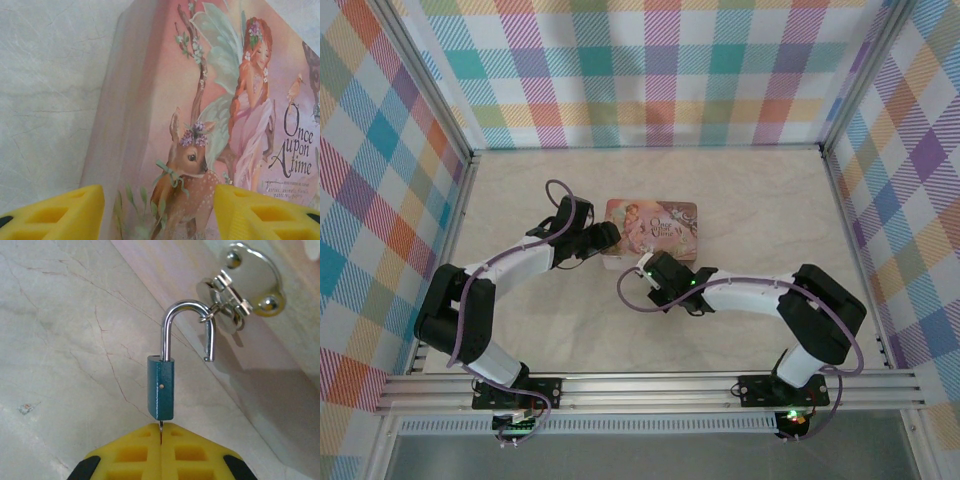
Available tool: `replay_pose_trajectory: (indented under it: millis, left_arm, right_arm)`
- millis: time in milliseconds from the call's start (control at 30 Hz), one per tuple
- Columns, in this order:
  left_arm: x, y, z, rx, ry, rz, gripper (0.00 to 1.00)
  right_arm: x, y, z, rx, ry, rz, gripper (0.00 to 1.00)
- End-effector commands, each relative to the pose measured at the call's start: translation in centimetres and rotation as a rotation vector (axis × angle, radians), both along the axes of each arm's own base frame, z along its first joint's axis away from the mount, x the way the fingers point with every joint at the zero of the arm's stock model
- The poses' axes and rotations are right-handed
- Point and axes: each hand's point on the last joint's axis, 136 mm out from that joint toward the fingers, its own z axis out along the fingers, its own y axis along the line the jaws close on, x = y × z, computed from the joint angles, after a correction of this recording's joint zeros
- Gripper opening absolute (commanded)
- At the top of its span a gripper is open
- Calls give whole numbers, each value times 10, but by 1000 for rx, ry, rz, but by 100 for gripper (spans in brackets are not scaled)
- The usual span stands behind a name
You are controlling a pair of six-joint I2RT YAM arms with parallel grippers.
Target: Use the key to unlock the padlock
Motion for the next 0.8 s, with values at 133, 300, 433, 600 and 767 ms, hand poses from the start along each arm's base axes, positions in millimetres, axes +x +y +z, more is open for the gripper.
replay_pose_trajectory:
  millis: [133,300,433,600,767]
  left_arm:
    - [3,-2,-1,-4,-4,-7,59]
    - [4,-4,-2,-16,-1,-12,59]
    - [3,-5,-2,-22,1,-15,59]
    - [2,-8,-4,-33,9,-19,59]
    - [0,-11,-6,-52,20,-23,59]
  right_arm:
    - [4,7,29,1,-140,115,0]
    - [6,8,31,-19,-175,153,0]
    - [6,11,31,-21,-184,177,0]
    - [10,17,35,-1,-211,182,0]
    - [13,30,42,35,-233,214,0]
